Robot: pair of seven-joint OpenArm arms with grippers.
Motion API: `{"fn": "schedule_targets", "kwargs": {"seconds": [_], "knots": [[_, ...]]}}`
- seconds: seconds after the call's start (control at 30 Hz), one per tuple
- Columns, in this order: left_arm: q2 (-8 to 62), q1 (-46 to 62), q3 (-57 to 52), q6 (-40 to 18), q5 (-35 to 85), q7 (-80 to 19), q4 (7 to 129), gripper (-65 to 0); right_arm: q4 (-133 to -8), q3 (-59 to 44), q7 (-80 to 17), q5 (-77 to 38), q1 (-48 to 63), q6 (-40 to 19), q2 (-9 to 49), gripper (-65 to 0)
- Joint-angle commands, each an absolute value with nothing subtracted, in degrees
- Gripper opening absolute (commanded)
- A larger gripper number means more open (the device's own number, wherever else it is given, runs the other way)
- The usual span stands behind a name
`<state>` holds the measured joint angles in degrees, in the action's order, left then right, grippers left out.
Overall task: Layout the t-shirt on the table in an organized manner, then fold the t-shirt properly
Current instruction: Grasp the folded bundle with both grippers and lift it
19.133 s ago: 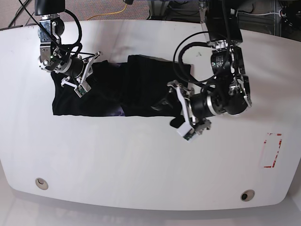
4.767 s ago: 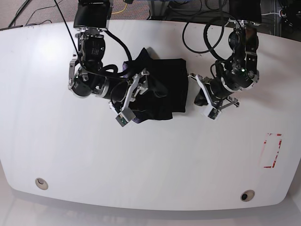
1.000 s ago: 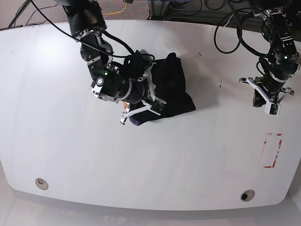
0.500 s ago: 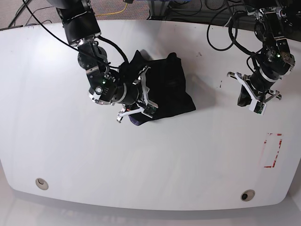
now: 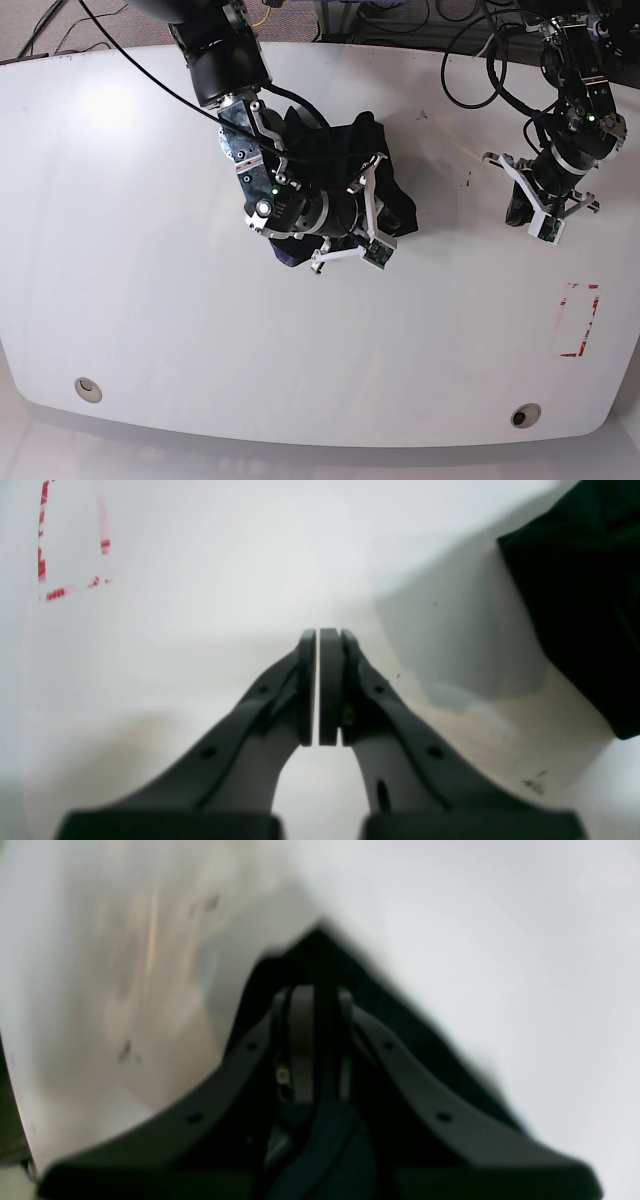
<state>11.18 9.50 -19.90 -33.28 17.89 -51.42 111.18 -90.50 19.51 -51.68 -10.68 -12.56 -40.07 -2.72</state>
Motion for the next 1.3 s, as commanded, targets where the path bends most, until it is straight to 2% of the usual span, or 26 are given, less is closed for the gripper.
{"fn": "schedule_targets", "kwargs": {"seconds": [0.0,0.23,0.4,0.73,1.1,1.27], "knots": [[11.56,8.48,-17.63,-33.45,19.03,-50.07,113.45,-65.0,-93.05,18.77,-50.33,-11.21,-15.08,-40.00,-3.03,-58.7],[11.38,6.64,-5.93,-33.54,19.03,-50.07,113.80,-65.0,-94.46,16.57,-50.33,-11.21,-18.24,-40.00,4.00,-58.7],[8.57,6.20,-0.22,-33.54,18.95,-49.98,113.54,-65.0,-92.79,16.57,-47.52,-11.21,-19.21,-40.00,8.84,-58.7],[2.86,5.85,6.64,-33.45,18.59,-49.98,110.81,-65.0,-86.99,16.48,-41.80,-11.82,-18.95,-40.00,12.62,-58.8],[2.07,3.74,9.19,-33.36,18.59,-49.80,92.97,-65.0,-75.21,16.48,-25.63,-11.91,-15.34,-40.00,14.64,-59.0],[4.79,2.86,9.10,-33.36,18.59,-44.44,84.44,-65.0,-70.20,16.48,-20.62,-11.91,-14.20,-40.00,14.73,-59.0]]}}
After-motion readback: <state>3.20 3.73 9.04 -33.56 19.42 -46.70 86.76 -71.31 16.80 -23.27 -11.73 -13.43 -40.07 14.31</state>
